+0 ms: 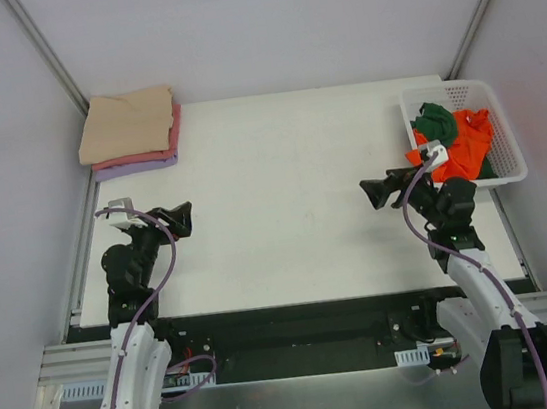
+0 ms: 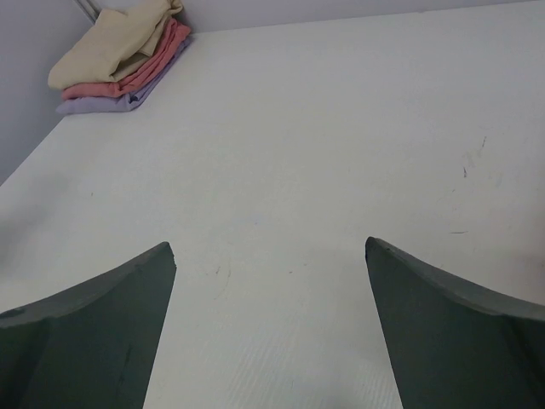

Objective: Fold and stack the t-shirts
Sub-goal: Grab crumpled tshirt from bin with the right arm

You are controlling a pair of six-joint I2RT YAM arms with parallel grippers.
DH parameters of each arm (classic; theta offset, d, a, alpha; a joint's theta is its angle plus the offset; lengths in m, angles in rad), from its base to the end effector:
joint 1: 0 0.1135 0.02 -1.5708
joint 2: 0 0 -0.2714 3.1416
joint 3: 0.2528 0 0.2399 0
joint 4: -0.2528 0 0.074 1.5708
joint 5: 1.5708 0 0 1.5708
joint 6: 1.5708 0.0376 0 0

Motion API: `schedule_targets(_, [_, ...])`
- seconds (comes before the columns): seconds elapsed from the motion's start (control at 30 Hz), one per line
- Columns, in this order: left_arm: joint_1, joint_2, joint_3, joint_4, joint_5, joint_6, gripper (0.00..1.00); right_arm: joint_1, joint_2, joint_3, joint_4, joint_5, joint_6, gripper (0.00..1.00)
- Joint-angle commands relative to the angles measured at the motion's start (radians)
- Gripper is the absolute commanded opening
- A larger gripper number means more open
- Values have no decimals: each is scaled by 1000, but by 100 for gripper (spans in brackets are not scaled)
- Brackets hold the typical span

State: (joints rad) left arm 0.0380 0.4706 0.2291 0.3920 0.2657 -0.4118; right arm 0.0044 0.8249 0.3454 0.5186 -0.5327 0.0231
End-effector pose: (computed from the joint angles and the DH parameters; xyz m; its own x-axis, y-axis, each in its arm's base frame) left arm 0.1273 -0.0050 0.2558 0.0481 -0.3847 -0.9218 0.2641 0.8949 -0.3596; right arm 0.1758 0.0199 0.2631 0.0273 0.0200 -0.9994 -0.5120 0.8590 0.0032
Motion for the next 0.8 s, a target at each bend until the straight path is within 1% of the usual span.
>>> schedule_targets(0.0, [-6, -15, 3, 51, 17, 4, 99, -1, -24, -13, 58, -26, 21, 96])
schedule_targets(0.2, [-7, -12, 13, 39, 20, 5, 99, -1, -26, -8, 57, -12, 6, 96])
schedule_targets(0.3, [-7, -9, 29, 10, 12, 11, 99, -1, -30, 41, -26, -1, -47, 96])
schedule_targets(0.37, [-6, -3, 36, 7, 12, 13, 99, -1, -32, 105, -168, 80, -55, 96])
schedule_targets(0.43, [-6, 5, 42, -2, 4, 14, 99, 0, -23, 189, -314, 259, -31, 96])
schedule_targets(0.5, [-6, 22, 55, -21, -14, 13, 99, -1, 0, 306, -493, 457, 33, 96])
schedule_targets(0.57, [-6, 46, 67, -35, -36, 7, 99, -1, 54, 441, -676, 606, 34, 96])
schedule_targets(0.6, [-7, 62, 70, -32, -37, 4, 99, -1, 87, 517, -760, 634, 6, 96])
schedule_targets(0.63, [-6, 75, 75, -33, -36, 1, 99, -27, 133, 585, -823, 666, -6, 96])
schedule_targets(0.7, [-6, 98, 93, -51, -23, -1, 99, -55, 227, 706, -955, 755, 3, 96])
schedule_targets(0.77, [-7, 123, 111, -70, -28, -1, 99, -107, 327, 783, -999, 780, 14, 96])
